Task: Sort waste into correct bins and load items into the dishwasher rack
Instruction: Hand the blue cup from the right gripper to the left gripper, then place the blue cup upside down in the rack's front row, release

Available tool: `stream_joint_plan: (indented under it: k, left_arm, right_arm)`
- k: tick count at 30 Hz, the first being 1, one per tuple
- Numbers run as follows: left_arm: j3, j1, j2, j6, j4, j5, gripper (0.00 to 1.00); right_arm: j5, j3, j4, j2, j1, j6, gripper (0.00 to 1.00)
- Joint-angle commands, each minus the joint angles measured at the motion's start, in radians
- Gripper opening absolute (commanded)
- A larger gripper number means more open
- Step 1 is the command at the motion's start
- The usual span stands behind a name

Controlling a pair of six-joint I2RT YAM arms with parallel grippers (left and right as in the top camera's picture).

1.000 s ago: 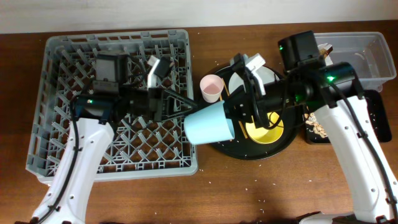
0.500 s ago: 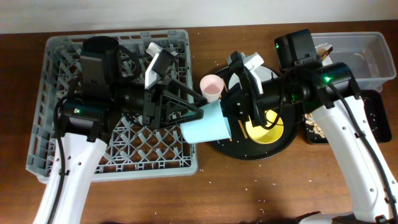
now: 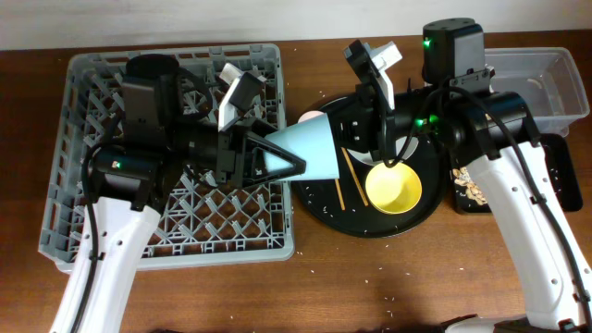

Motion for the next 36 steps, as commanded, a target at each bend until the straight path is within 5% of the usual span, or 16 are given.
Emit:
stream_joint_plan:
  k: [1, 3, 4, 5, 7, 12, 14, 19, 23, 28, 36]
  left_arm:
    - [0.01, -0.005, -0.005, 0.006, 0.012, -0.021, 0.59]
    - [0.01, -0.005, -0.005, 0.005, 0.035, -0.027, 0.58]
    - [0.01, -0.005, -0.005, 0.005, 0.047, -0.035, 0.53]
    - [0.01, -0.004, -0.005, 0.005, 0.052, -0.054, 0.49]
    - [0.01, 0.013, -0.008, 0.006, 0.051, -0.122, 0.47]
    - [0.01, 0.114, -0.075, 0.051, -0.154, -0.566, 0.42]
    - [0.01, 0.123, -0.112, 0.058, -0.338, -0.935, 0.4]
    - [0.007, 0.122, -0.108, 0.003, -0.665, -1.421, 0.39]
    - [-0.055, 0.122, -0.033, -0.021, -0.784, -1.449, 0.39]
    - [-0.237, 0.122, 0.053, -0.055, -0.734, -1.457, 0.37]
    - [-0.217, 0.226, 0.063, -0.065, -0.73, -1.512, 0.36]
  right_arm:
    - [-0.005, 0.012, -0.035, 0.005, -0.014, 0.02, 0.04]
    - [-0.005, 0.012, -0.049, 0.005, -0.014, 0.02, 0.08]
    - [-0.005, 0.012, -0.049, 0.005, -0.014, 0.02, 0.54]
    - [-0.002, 0.012, -0.048, 0.004, -0.015, 0.02, 0.77]
    - [0.066, 0.013, -0.065, -0.002, -0.027, 0.02, 0.98]
    - [0.571, 0.013, -0.211, -0.086, -0.04, 0.069, 0.99]
    - [0.629, 0.013, -0.28, -0.096, -0.039, 0.073, 0.99]
    - [0.715, 0.012, -0.372, -0.079, -0.04, 0.072, 0.98]
    - [0.756, 0.012, -0.376, -0.079, -0.04, 0.072, 0.98]
    - [0.756, 0.012, -0.379, -0.079, -0.04, 0.072, 0.98]
    - [0.782, 0.012, -0.379, -0.078, -0.04, 0.072, 0.98]
